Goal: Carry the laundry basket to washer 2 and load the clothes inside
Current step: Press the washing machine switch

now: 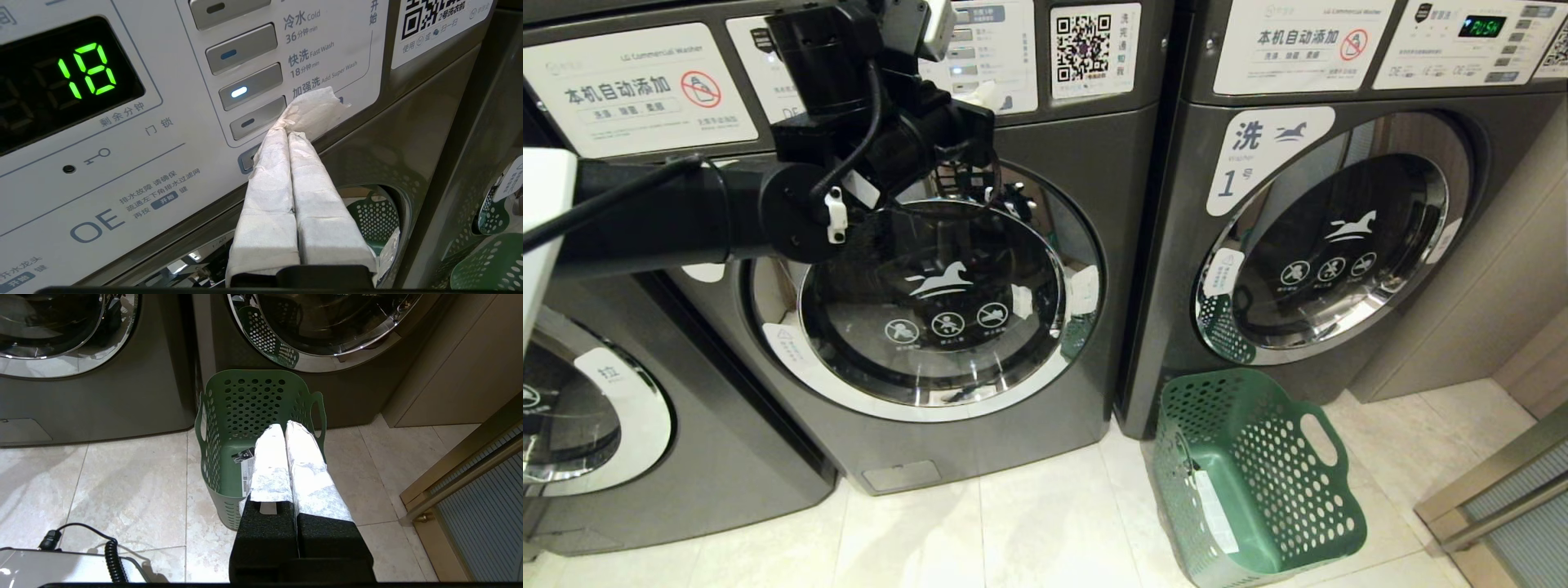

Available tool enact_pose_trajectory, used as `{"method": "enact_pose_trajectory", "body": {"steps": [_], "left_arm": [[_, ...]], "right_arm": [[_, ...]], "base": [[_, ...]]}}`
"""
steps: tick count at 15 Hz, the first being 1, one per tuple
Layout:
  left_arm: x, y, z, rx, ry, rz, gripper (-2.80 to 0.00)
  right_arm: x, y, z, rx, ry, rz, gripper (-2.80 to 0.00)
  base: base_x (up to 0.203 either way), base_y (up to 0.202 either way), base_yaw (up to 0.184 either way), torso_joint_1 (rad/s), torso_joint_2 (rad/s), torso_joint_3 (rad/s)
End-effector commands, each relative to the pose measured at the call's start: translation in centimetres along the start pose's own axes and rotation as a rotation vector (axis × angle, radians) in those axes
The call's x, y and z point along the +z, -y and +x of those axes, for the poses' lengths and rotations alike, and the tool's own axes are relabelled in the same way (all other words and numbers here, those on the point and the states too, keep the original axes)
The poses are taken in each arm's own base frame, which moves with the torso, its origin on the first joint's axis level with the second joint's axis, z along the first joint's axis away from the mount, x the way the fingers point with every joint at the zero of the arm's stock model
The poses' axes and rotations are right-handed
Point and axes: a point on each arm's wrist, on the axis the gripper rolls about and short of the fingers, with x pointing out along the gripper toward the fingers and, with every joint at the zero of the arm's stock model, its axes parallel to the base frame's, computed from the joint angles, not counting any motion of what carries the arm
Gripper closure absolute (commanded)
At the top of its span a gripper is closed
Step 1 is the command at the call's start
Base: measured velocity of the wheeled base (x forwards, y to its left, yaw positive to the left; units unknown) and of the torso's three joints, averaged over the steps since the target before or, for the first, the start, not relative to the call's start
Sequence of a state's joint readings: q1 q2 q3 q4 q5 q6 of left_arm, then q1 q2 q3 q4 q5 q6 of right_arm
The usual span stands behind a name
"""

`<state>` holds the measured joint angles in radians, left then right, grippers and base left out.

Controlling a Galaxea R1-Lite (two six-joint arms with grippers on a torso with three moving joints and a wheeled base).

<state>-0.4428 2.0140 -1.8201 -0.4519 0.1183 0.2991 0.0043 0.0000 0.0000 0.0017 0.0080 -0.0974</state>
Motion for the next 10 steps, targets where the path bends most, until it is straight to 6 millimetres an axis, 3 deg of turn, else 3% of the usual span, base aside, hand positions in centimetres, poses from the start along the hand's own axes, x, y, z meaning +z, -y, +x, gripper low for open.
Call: {"method": "enact_pose_trajectory", "body": {"steps": [1,7,10], "left_arm": [[0.5,-0.1,-0.4,0.003,0.005,0.000,0.00],[0.8,0.3,-1.1,-0.009,-0.005,-0.002,0.00],[0.5,1.1,-2.7,-0.041,-0.047,-0.001,0.00]], "right_arm": [[0.0,0.0,0.0,0.000,-0.001,-0.001,0.00],[0.0,0.0,0.0,0.001,-0.001,-0.001,0.00],[0.0,0.0,0.0,0.002,-0.001,-0.001,0.00]], "base": [[0.000,0.000,0.000,0.000,0.00,0.000],[0.000,0.000,0.000,0.000,0.00,0.000],[0.000,0.000,0.000,0.000,0.00,0.000]]}}
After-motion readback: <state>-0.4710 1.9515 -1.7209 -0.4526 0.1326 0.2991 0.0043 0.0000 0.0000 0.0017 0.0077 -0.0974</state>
